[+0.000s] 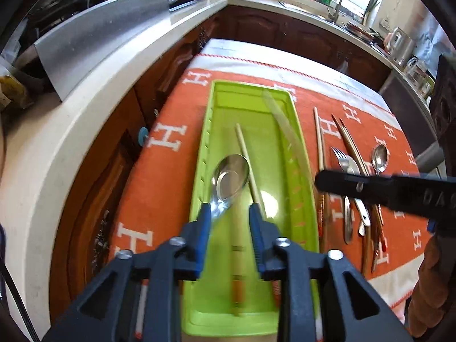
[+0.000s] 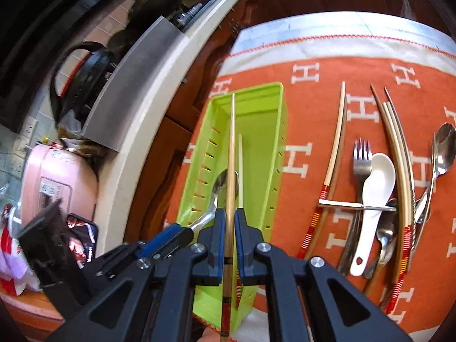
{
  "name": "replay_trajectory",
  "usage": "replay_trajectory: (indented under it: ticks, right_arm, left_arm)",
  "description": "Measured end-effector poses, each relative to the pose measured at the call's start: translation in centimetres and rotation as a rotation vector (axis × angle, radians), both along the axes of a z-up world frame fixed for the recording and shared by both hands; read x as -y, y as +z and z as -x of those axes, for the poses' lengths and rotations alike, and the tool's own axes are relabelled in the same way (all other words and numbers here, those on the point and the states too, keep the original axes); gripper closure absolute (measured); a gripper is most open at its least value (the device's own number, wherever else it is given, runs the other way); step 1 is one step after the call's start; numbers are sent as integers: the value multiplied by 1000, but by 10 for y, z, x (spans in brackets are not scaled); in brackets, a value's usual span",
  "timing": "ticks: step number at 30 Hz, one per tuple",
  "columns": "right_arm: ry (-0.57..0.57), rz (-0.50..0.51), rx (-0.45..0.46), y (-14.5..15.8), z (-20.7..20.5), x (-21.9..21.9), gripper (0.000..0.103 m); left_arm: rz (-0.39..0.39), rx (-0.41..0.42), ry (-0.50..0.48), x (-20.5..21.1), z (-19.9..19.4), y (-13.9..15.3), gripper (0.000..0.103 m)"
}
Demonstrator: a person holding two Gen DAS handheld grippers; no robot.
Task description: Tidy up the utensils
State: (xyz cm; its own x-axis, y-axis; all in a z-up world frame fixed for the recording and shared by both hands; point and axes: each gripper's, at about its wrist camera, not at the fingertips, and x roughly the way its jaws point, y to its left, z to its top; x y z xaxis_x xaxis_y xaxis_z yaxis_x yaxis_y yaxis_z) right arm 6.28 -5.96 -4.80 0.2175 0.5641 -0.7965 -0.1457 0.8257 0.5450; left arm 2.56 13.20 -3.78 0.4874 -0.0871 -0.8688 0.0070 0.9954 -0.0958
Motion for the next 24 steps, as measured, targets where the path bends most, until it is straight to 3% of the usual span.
replay_trajectory:
  ticks: [8,24]
  right_arm:
    - [10,70,40,1,8,7,95]
    - [-134,106,109,6,24,99,96]
  left_arm:
    - [14,8,-5,3,-2,6,76]
    - [42,6,-87,44,-4,14,74]
